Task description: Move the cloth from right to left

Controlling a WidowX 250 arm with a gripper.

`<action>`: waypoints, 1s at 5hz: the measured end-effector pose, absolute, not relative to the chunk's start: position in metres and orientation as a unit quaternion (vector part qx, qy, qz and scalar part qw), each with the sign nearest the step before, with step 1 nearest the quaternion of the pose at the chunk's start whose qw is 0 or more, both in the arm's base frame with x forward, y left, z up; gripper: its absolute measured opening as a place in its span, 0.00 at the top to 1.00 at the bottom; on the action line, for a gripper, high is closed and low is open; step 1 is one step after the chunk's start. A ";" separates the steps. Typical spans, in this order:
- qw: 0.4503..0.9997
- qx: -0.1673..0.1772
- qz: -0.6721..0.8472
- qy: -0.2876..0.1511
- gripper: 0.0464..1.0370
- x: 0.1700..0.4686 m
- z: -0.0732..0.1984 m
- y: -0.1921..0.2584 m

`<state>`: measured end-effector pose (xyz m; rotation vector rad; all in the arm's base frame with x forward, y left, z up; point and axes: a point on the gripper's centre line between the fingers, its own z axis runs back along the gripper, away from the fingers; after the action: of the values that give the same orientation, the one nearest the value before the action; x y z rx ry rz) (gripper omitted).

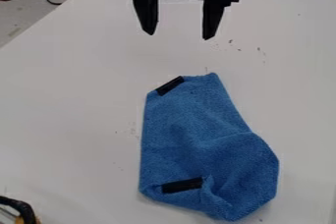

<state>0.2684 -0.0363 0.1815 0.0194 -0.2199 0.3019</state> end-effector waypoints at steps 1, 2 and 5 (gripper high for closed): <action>0.983 0.016 0.155 -0.097 0.04 0.268 0.173 -0.036; 0.980 0.039 0.157 -0.116 0.04 0.267 0.159 -0.049; 0.971 0.042 0.205 -0.116 0.04 0.294 0.088 -0.035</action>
<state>0.2944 -0.0350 0.0881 0.0843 -0.2339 0.4137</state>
